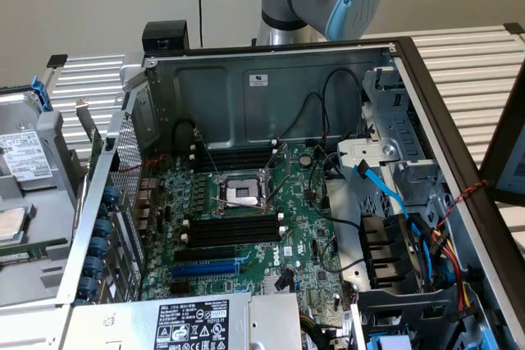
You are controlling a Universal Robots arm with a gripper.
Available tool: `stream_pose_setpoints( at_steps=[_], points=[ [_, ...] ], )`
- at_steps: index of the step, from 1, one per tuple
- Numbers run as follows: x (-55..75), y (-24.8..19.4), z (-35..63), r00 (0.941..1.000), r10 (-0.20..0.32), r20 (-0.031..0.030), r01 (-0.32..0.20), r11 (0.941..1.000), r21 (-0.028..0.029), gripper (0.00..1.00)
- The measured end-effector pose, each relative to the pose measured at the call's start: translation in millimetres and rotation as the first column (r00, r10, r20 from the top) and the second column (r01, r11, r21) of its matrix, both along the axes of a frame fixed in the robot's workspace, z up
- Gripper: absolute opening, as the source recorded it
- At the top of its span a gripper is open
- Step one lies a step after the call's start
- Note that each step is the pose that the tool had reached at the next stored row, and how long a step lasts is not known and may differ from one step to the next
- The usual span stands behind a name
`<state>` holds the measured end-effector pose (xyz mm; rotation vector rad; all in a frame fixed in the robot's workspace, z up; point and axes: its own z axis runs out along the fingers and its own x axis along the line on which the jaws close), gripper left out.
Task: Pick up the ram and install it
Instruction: 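Pick up the ram and move it above insertion slot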
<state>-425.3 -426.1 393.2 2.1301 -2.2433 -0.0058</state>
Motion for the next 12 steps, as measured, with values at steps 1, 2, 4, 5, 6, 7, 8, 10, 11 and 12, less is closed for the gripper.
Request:
stream_pose_setpoints(
  at_steps=[1, 2, 4, 5, 6, 7, 8, 10, 11, 12],
  points=[
    [0.4, 0.0, 4.3, 1.0000, 0.000, -0.0003, 0.000, 1.0000, 0.0000, 0.12],
    [0.4, 0.0, 4.7, 1.0000, 0.000, -0.0005, 0.000, 1.0000, 0.0000, 0.12],
    [0.4, 0.0, 4.6, 1.0000, 0.000, -0.0002, 0.000, 1.0000, 0.0002, 0.12],
    [0.4, 0.0, 4.7, 1.0000, 0.000, -0.0003, 0.000, 1.0000, -0.0009, 0.12],
    [1.7, -0.3, 5.0, 1.0000, 0.000, -0.0019, 0.000, 1.0000, -0.0016, 0.12],
    [5.7, -0.8, 6.4, 1.0000, 0.000, -0.0038, 0.000, 1.0000, -0.0017, 0.12],
    [10.1, -1.1, 8.3, 1.0000, 0.000, -0.0046, 0.000, 1.0000, -0.0018, 0.12],
    [19.2, -1.4, 13.1, 1.0000, 0.000, -0.0047, 0.000, 1.0000, -0.0005, 0.12],
    [23.7, -1.4, 15.3, 1.0000, 0.000, -0.0047, 0.000, 1.0000, 0.0003, 0.12],
    [28.3, -1.5, 17.2, 1.0000, 0.000, -0.0047, 0.000, 1.0000, 0.0011, 0.12]
  ],
)
